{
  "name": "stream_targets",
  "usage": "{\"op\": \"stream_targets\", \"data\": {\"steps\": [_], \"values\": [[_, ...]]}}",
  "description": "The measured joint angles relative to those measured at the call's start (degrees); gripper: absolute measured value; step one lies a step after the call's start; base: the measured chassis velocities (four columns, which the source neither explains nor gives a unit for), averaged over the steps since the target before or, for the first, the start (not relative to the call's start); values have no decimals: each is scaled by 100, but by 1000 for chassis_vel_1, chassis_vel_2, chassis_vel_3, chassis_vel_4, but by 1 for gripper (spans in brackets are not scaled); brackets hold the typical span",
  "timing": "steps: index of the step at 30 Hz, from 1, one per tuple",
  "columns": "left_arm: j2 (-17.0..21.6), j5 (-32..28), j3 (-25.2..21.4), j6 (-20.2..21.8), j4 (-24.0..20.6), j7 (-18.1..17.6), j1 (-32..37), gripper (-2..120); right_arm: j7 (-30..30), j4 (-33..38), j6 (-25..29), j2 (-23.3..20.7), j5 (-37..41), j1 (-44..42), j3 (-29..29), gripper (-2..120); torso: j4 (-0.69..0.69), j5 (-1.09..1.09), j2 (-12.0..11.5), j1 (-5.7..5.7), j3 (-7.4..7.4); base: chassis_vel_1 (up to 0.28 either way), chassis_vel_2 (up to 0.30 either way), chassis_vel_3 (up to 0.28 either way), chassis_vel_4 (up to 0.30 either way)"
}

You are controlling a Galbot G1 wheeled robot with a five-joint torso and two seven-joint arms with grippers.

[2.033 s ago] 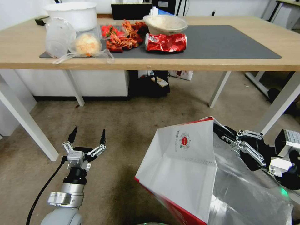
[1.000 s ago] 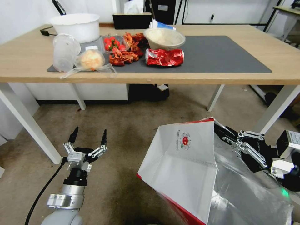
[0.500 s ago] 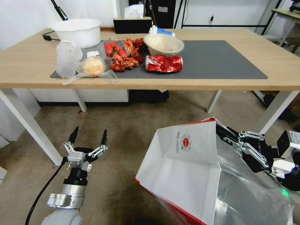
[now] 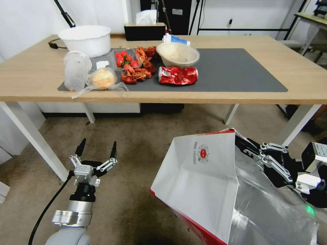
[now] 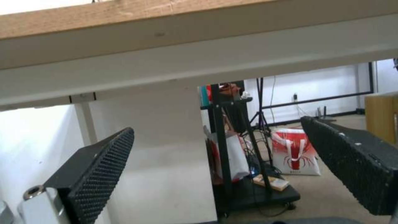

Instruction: Pick up the food delivery bag from the floor and place it on the table.

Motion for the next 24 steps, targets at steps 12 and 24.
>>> {"op": "stream_targets", "data": {"steps": [12, 24], "values": [[3, 0, -4, 3, -4, 1, 11, 100, -18, -14, 0, -7, 16, -5, 39, 0, 0, 0, 270, 86, 184, 0, 0, 0, 0], [-1, 8, -2, 7, -19, 15, 21, 100, -31, -23, -2, -2, 38, -3, 56, 0, 0, 0, 559, 180, 378, 0, 0, 0, 0]]}}
